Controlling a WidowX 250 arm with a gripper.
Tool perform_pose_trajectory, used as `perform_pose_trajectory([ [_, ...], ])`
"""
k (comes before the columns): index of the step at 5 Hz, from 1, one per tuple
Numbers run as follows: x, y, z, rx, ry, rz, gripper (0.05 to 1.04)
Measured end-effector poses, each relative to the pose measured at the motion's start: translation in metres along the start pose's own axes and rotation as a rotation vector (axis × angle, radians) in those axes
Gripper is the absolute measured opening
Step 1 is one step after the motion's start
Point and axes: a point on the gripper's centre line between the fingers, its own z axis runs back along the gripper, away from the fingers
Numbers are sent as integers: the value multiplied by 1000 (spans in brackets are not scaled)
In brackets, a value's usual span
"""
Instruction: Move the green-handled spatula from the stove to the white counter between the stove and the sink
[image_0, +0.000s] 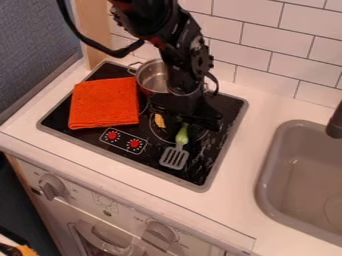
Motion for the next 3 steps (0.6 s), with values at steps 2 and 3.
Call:
perform_pose_trajectory([
  [2,-8,-2,4,7,24,14,392],
  [3,0,-13,19,52,33,-32,392],
])
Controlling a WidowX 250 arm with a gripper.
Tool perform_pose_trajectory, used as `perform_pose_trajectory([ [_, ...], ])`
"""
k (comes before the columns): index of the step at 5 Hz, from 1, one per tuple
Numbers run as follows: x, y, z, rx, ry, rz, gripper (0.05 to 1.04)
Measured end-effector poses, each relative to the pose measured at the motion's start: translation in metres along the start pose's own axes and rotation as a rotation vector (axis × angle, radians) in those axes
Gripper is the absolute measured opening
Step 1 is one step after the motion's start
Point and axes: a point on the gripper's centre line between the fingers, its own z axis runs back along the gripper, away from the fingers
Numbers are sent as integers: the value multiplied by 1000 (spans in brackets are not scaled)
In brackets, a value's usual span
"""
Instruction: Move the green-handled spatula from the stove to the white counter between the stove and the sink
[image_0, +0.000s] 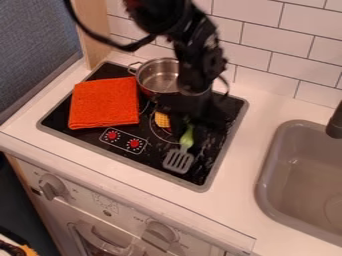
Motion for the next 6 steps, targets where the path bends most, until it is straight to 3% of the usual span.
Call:
perform_pose_trajectory([
  [1,11,-3,16,23,-17,4,392],
  [2,31,-14,31,13,-69,7,392],
  [3,56,-40,35,-42,-121,-23,392],
  [4,68,-53,24,-89,-122,-7,392],
  [6,96,-80,-7,-109,-112,6,392],
])
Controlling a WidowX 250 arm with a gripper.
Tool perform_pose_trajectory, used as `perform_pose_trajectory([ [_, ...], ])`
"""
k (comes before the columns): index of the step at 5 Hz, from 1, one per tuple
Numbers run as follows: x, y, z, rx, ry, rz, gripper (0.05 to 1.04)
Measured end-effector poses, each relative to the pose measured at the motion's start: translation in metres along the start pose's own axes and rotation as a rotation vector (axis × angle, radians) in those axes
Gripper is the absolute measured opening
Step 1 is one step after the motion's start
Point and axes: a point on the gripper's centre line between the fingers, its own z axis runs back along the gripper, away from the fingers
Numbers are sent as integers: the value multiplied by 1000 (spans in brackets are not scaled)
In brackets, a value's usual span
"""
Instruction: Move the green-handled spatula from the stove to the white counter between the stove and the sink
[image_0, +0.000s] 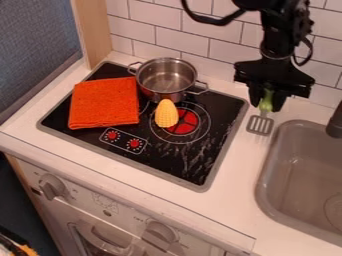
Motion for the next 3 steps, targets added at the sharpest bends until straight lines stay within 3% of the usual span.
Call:
perform_pose_trajectory([
  [2,-3,-3,-25,-5,39,-13,392],
  [3,-5,-4,-25,-38,57,-48,482],
])
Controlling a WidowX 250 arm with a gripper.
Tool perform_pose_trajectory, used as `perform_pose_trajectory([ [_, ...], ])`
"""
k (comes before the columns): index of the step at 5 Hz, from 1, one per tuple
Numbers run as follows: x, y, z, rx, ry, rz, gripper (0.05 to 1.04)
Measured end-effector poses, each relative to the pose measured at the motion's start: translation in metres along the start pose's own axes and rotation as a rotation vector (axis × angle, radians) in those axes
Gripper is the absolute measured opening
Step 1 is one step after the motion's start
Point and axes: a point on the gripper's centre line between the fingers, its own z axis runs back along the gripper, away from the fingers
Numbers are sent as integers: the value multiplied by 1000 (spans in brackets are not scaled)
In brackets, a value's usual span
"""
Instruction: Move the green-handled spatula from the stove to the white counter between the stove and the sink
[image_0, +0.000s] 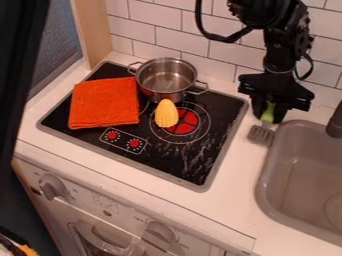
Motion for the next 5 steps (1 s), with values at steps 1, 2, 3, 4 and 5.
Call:
perform_pose_trajectory([
  [1,-2,3,0,11,19,2,780],
  [2,-1,5,1,11,13,3,989],
  [3,-1,4,2,9,6,-4,994],
  [4,4,2,16,-1,-22,-4,998],
  [5,11,-3,45,-27,-57,-20,998],
])
